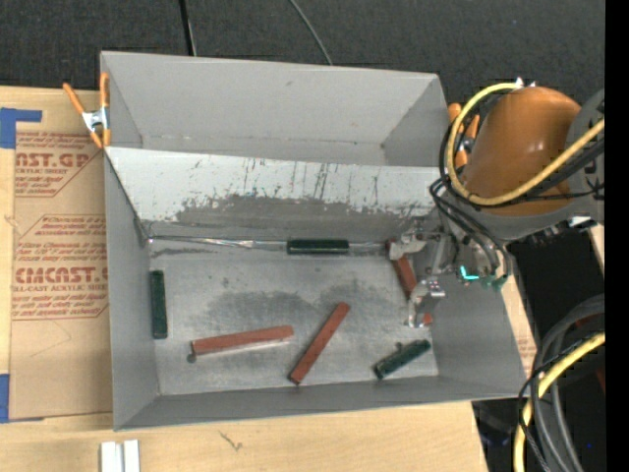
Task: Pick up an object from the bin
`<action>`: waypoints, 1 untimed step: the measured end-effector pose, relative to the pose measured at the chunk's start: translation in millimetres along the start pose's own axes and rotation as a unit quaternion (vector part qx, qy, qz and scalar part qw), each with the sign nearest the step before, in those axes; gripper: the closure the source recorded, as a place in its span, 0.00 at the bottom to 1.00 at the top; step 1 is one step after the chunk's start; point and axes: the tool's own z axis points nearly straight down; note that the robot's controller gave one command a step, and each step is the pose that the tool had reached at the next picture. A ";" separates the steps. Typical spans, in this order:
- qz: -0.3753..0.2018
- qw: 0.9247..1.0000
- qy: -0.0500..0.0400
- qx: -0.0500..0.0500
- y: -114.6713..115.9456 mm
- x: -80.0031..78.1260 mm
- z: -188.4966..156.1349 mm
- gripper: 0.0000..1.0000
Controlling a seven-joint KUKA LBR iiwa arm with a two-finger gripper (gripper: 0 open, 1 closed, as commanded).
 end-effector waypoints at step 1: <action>0.000 1.000 -0.004 0.000 0.2 -1.7 -3.9 0.00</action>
Offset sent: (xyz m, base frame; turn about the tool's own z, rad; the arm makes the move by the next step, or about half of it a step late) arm -0.0370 -0.0079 -0.1309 -0.1847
